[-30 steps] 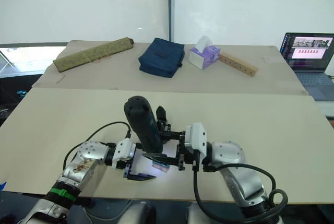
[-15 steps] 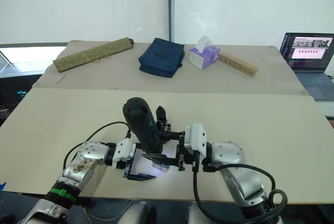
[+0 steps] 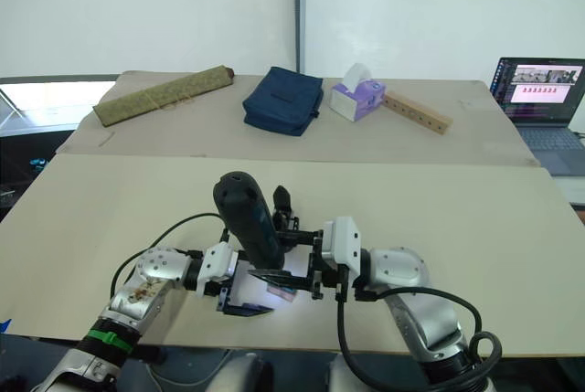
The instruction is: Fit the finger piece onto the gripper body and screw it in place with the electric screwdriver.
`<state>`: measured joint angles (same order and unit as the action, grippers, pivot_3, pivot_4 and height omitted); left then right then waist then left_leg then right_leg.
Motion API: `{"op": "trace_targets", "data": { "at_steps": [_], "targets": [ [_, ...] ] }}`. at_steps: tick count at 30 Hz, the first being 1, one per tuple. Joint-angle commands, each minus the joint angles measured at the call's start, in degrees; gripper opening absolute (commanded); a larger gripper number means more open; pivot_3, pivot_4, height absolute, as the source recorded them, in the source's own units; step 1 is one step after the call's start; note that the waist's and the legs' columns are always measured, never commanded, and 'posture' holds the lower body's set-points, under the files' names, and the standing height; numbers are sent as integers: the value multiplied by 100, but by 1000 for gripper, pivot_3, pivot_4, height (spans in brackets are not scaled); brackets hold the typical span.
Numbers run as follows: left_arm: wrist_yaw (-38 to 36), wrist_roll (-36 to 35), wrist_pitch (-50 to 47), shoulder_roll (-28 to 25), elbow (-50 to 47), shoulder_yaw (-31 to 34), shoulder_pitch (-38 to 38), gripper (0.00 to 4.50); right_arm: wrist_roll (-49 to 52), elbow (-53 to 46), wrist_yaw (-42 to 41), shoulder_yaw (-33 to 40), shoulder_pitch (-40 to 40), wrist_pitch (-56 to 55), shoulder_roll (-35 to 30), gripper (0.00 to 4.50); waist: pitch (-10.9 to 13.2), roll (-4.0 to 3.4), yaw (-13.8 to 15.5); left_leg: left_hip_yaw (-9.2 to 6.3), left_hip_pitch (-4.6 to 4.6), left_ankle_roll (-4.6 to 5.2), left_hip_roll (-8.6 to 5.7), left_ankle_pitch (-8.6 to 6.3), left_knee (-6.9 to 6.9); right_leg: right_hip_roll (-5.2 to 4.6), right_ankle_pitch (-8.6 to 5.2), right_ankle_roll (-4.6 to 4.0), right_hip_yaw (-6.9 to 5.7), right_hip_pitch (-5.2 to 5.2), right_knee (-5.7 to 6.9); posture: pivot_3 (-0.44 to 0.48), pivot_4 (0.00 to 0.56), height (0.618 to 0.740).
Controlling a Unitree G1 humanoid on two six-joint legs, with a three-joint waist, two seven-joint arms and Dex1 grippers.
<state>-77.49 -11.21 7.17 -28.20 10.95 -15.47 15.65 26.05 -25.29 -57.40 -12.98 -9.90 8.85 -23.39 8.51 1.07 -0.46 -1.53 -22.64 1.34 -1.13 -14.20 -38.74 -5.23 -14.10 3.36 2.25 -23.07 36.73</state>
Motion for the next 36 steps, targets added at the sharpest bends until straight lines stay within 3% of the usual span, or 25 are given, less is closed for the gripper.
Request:
{"op": "trace_targets", "data": {
  "at_steps": [1, 36],
  "targets": [
    [1, 87, -95, 23, 42, -218, -141, 4449, 101, -162, -43, 20, -102, -93, -20, 1902, 0, 0, 0, 0, 0, 0, 0, 0, 0, 0, 0, 0, 0, 0, 0, 0, 150, 740],
    [74, 103, -83, 85, 122, -230, -130, 4449, 547, -333, 23, 121, -306, 155, 4, 1902, -1, -1, 23, 0, 1, 0, -1, 0, 0, -2, 0, 0, 0, 1, -1, 0, 150, 740]
  ]
}}
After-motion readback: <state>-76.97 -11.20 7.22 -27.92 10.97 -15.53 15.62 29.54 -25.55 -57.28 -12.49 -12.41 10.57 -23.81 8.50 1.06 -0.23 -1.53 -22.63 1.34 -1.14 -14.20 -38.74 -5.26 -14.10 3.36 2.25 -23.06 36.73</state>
